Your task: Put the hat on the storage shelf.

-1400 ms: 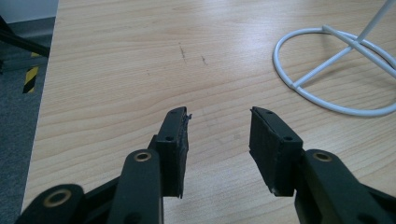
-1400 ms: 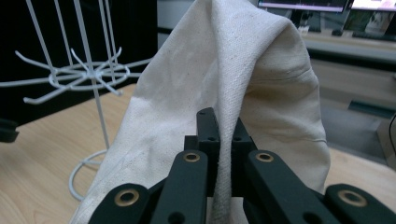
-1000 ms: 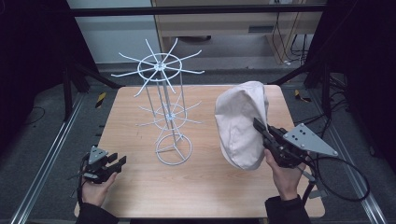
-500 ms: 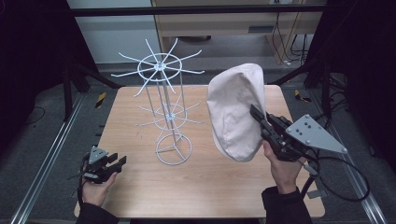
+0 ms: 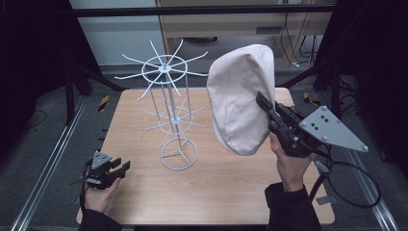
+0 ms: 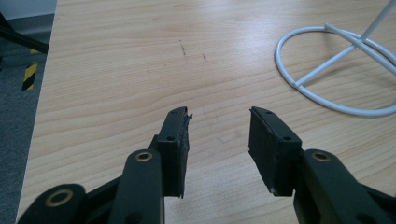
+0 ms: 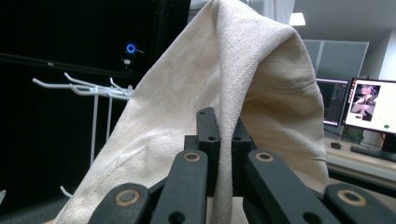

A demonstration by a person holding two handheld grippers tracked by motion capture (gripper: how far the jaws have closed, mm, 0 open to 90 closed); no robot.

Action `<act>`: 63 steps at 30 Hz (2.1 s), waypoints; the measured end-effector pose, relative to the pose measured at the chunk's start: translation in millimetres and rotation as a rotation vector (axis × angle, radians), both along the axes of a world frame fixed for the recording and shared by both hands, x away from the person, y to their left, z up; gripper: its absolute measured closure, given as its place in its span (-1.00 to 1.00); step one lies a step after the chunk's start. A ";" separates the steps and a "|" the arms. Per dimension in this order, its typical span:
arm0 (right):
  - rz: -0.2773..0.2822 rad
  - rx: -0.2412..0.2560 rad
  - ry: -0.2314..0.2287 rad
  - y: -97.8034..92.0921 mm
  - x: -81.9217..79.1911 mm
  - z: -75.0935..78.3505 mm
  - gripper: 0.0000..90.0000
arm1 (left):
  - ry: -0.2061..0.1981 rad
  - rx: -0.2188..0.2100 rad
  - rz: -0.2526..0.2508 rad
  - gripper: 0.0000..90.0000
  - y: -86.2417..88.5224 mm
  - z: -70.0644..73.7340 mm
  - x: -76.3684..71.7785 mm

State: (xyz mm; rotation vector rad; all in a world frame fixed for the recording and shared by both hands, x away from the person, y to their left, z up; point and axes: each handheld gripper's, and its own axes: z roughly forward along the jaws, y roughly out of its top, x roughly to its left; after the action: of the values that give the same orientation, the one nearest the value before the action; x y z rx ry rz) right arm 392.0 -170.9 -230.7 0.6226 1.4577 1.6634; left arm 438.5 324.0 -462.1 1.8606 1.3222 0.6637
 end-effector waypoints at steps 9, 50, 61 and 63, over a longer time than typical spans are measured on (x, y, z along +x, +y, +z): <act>0.052 -0.026 0.002 26.6 14.8 7.8 0.97 | -0.003 0.004 -0.004 0.28 0.8 0.5 -0.2; 0.159 -0.103 0.242 45.3 34.6 -77.7 0.52 | 0.008 0.009 -0.004 0.28 -0.9 -1.4 1.0; 0.054 -0.022 0.315 -12.5 14.8 -107.2 -0.21 | 0.013 0.004 -0.001 0.28 -0.8 -2.1 1.8; 0.016 -0.016 0.355 -26.1 13.8 -120.7 -0.28 | 0.015 -0.002 0.002 0.28 -1.2 -2.6 2.0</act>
State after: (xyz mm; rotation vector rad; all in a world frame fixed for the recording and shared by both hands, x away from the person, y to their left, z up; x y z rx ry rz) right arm 405.7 -197.0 -351.4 0.9362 1.7252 1.6076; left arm 440.5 322.7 -464.7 1.8660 1.3334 0.6504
